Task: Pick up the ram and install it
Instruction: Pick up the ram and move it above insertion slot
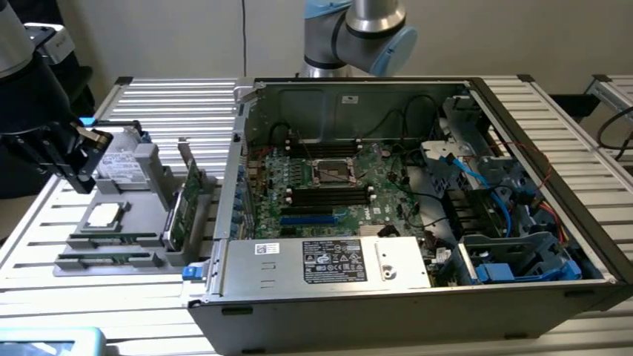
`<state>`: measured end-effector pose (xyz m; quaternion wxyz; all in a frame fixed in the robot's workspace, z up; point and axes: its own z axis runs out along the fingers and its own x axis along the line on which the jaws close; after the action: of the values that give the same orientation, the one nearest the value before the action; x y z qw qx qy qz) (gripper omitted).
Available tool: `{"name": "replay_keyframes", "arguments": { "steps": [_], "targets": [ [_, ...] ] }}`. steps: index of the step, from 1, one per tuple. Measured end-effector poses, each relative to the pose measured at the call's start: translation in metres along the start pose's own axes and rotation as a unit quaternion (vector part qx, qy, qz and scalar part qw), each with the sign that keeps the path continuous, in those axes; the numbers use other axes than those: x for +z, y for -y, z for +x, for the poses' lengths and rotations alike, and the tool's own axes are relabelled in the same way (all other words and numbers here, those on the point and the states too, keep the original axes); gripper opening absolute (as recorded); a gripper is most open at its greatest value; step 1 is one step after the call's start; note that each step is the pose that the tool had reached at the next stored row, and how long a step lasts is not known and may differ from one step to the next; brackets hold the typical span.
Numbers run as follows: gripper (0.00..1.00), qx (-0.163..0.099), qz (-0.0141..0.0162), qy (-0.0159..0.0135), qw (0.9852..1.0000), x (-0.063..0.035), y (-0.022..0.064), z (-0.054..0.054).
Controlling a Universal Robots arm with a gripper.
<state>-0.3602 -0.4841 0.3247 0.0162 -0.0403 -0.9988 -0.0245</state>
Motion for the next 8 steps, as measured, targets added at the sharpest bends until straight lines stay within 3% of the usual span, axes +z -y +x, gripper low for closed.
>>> {"name": "replay_keyframes", "arguments": {
  "steps": [8],
  "targets": [
    [0.11,0.000,0.0000,0.0000,1.0000,0.0000,0.0000,0.0000]
  ]
}}
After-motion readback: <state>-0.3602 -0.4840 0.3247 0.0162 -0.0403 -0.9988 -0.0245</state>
